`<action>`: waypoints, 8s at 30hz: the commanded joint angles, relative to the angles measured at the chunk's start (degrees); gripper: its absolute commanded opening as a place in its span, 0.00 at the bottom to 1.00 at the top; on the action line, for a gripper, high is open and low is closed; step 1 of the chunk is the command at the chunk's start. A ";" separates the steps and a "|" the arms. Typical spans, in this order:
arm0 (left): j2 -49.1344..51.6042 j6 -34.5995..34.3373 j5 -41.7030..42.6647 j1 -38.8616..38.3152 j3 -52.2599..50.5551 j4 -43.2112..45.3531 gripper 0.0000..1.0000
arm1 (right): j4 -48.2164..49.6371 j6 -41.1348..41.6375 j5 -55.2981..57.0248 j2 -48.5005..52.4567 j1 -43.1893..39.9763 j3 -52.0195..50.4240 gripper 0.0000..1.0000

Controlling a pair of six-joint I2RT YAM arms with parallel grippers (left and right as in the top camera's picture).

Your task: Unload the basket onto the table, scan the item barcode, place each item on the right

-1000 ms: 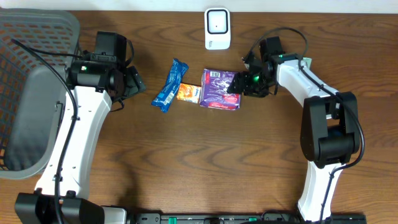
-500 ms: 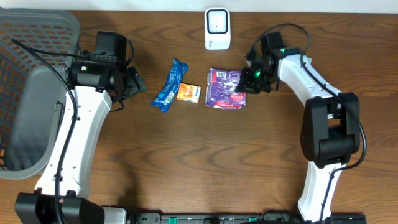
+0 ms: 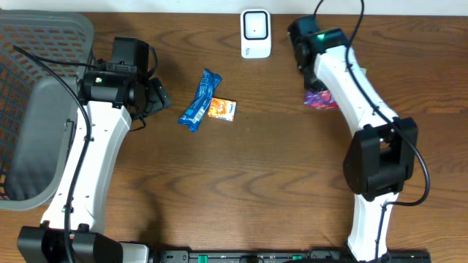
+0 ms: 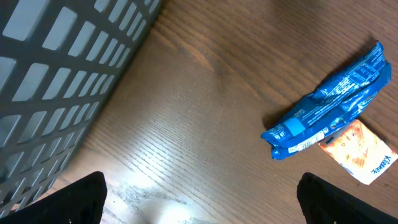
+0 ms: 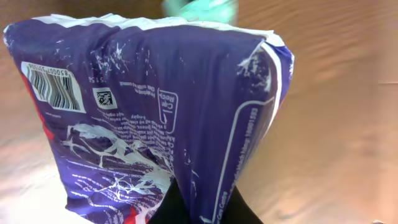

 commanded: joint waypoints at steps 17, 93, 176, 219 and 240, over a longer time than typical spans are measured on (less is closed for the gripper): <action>-0.31 -0.31 -1.14 0.02 -0.17 -0.26 0.98 | 8.79 6.62 6.29 -0.83 13.53 -10.32 0.11; -0.31 -0.31 -1.14 0.02 -0.17 -0.26 0.98 | 66.01 18.08 -58.03 -11.54 -3.48 -24.46 0.01; -0.31 -0.31 -1.14 0.02 -0.17 -0.26 0.98 | 36.04 -20.94 -62.29 -4.90 -34.99 -28.37 0.91; -0.31 -0.31 -1.14 0.02 -0.17 -0.26 0.98 | 52.54 -3.32 -83.01 2.62 -26.03 -27.74 0.01; -0.31 -0.31 -1.14 0.02 -0.17 -0.26 0.98 | 68.98 8.83 -36.92 -3.96 0.35 -18.49 0.01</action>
